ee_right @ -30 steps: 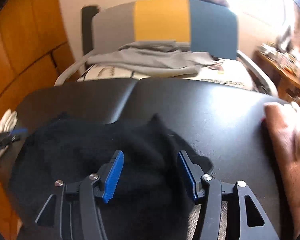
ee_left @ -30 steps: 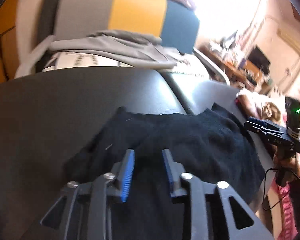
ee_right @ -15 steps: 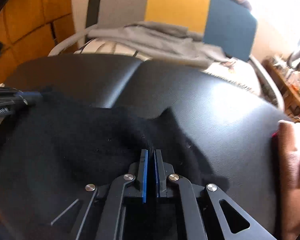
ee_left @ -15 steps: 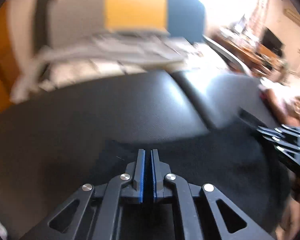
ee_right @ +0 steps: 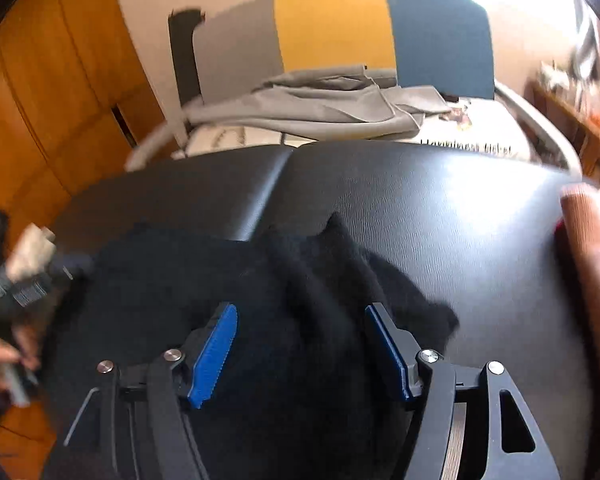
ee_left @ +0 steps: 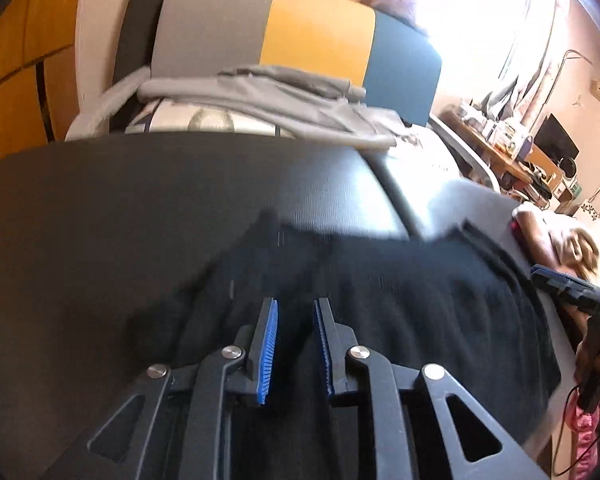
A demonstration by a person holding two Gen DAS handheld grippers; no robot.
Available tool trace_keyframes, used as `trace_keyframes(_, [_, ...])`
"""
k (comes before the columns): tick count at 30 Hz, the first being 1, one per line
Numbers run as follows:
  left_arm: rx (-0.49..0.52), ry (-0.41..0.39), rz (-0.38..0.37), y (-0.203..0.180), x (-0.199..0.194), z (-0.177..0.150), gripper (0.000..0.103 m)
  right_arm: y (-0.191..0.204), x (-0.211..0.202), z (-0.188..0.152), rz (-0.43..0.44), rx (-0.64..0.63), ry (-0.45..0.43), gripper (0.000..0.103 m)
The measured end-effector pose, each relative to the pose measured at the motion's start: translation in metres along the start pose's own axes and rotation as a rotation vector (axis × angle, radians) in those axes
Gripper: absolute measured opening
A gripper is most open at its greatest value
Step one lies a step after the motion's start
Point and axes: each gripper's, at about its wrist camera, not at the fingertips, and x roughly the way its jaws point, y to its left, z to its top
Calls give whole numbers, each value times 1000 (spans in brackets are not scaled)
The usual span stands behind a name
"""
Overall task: Fold clothes
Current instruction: 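Release the sweater with both grippers and press it flat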
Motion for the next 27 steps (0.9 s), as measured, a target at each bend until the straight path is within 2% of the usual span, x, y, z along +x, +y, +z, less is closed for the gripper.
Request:
trace_keyframes(3, [-30, 13, -12, 4, -14, -29, 18, -7, -24, -25, 85, 45, 32, 66])
trace_keyframes(8, [-45, 3, -23, 8, -38, -76, 18, -8, -56, -76, 115, 59, 88, 65])
trace_keyframes(11, [4, -5, -26, 2, -43, -94, 21, -3, -60, -94, 134, 73, 96, 65])
trace_keyframes(13, [50, 17, 3, -2, -39, -103, 21, 1, -51, -100, 118, 62, 118, 65])
trace_keyframes(15, [105, 0, 11, -4, -40, -113, 22, 3, -38, -108, 49, 59, 177, 66])
trace_keyframes(18, [161, -25, 9, 1, -41, -118, 23, 6, -35, -119, 15, 53, 192, 66])
trace_keyframes(20, [129, -21, -15, 8, -44, -121, 23, 12, -39, -125, -12, 31, 208, 66])
trace_keyframes(24, [94, 0, -16, 11, -51, -126, 23, 32, -48, -144, -65, -58, 232, 66])
trace_keyframes(27, [89, 8, -14, 9, -59, -134, 23, 40, -56, -154, -70, -59, 257, 66])
